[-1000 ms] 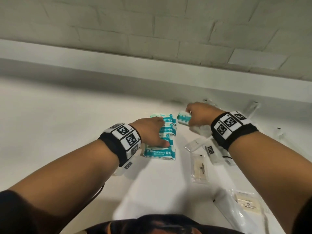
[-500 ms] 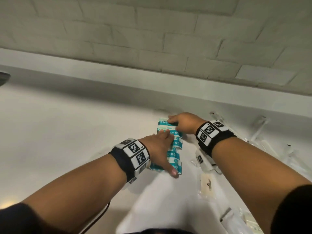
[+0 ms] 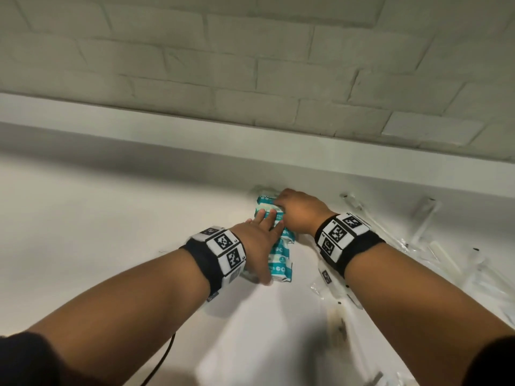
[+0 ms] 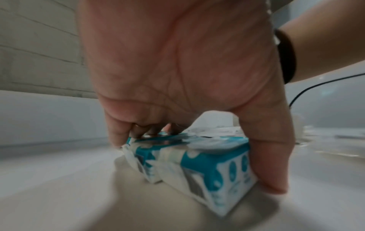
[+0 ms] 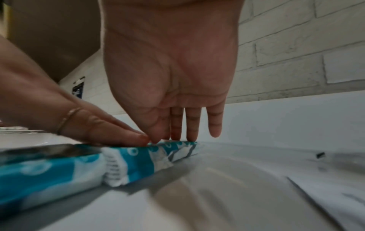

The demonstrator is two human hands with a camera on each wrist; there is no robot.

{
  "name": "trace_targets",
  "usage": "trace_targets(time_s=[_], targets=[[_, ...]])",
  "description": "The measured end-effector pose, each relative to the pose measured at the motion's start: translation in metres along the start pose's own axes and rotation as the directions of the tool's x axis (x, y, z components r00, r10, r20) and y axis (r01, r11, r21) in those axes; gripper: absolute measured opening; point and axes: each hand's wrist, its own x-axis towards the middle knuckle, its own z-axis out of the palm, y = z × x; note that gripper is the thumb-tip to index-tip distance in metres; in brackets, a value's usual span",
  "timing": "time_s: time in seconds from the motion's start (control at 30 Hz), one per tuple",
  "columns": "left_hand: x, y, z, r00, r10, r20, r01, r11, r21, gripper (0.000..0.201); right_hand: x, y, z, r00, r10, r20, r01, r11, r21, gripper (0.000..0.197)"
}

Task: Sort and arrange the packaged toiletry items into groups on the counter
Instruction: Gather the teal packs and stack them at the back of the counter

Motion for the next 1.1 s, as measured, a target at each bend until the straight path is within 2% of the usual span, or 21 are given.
trace_targets(time_s=[0.1, 0.2, 0.3, 0.4, 0.5, 0.67, 0.73, 0.77, 0.8, 0.83, 0.9, 0.93, 0.97, 1.03, 1.07, 1.1], targets=[[0.027, -0.017, -0.021, 1.000, -0.005, 0.002, 0.005, 1.000, -0.028, 0.128, 0.020, 0.013, -0.004, 0.996, 0.068, 0.055, -0.075, 0.990, 0.118, 0.045], [0.055, -0.032, -0.040, 1.000, -0.007, -0.019, 0.007, 0.999, -0.032, 0.130, 0.043, 0.026, -0.010, 0.989, 0.104, 0.109, -0.124, 0.972, 0.199, 0.038], [0.079, -0.046, -0.054, 0.998, -0.004, -0.062, 0.002, 0.999, -0.041, 0.129, 0.058, 0.037, -0.015, 0.977, 0.127, 0.174, -0.182, 0.918, 0.352, 0.042], [0.096, -0.060, -0.062, 0.996, 0.002, -0.089, -0.010, 0.996, -0.091, 0.133, 0.072, 0.049, -0.018, 0.980, 0.109, 0.166, -0.175, 0.869, 0.462, 0.045], [0.105, -0.070, -0.065, 0.994, 0.035, -0.102, -0.044, 0.995, -0.089, 0.133, 0.084, 0.056, -0.021, 0.980, 0.094, 0.175, -0.158, 0.902, 0.401, 0.047], [0.103, -0.072, -0.061, 0.988, 0.075, -0.133, -0.090, 0.990, -0.111, 0.128, 0.087, 0.059, -0.016, 0.982, 0.062, 0.178, -0.136, 0.887, 0.441, 0.050], [0.097, -0.073, -0.061, 0.989, 0.093, -0.117, -0.113, 0.979, -0.170, 0.129, 0.081, 0.058, -0.023, 0.989, 0.095, 0.112, -0.139, 0.850, 0.508, 0.050], [0.093, -0.074, -0.063, 0.990, 0.080, -0.114, -0.106, 0.965, -0.240, 0.128, 0.077, 0.060, -0.028, 0.986, 0.163, 0.041, -0.157, 0.807, 0.569, 0.048], [0.090, -0.077, -0.065, 0.991, 0.050, -0.123, -0.092, 0.927, -0.364, 0.123, 0.074, 0.064, -0.031, 0.970, 0.240, -0.039, -0.159, 0.746, 0.646, 0.046], [0.087, -0.080, -0.069, 0.990, -0.001, -0.144, -0.076, 0.845, -0.530, 0.116, 0.072, 0.069, -0.034, 0.945, 0.311, -0.095, -0.141, 0.654, 0.743, 0.044], [0.086, -0.087, -0.077, 0.968, -0.159, -0.194, -0.059, 0.610, -0.791, 0.099, 0.067, 0.076, -0.035, 0.917, 0.392, -0.072, -0.082, 0.362, 0.929, 0.043], [0.086, -0.089, -0.081, 0.955, -0.238, -0.177, -0.037, 0.496, -0.868, 0.094, 0.065, 0.076, -0.032, 0.915, 0.402, -0.030, -0.080, 0.254, 0.964, 0.044], [0.088, -0.089, -0.084, 0.946, -0.291, -0.139, -0.025, 0.364, -0.931, 0.093, 0.065, 0.074, -0.030, 0.916, 0.400, 0.024, -0.105, 0.183, 0.977, 0.044], [0.094, -0.089, -0.084, 0.947, -0.313, -0.076, -0.039, 0.124, -0.991, 0.088, 0.065, 0.065, -0.025, 0.902, 0.410, 0.133, -0.179, 0.077, 0.981, 0.047], [0.097, -0.088, -0.082, 0.954, -0.295, -0.062, -0.054, 0.037, -0.998, 0.081, 0.065, 0.059, -0.023, 0.892, 0.415, 0.178, -0.216, 0.045, 0.975, 0.051], [0.100, -0.087, -0.081, 0.965, -0.256, -0.061, -0.066, -0.010, -0.998, 0.073, 0.066, 0.055, -0.021, 0.886, 0.418, 0.201, -0.243, 0.050, 0.969, 0.051]])
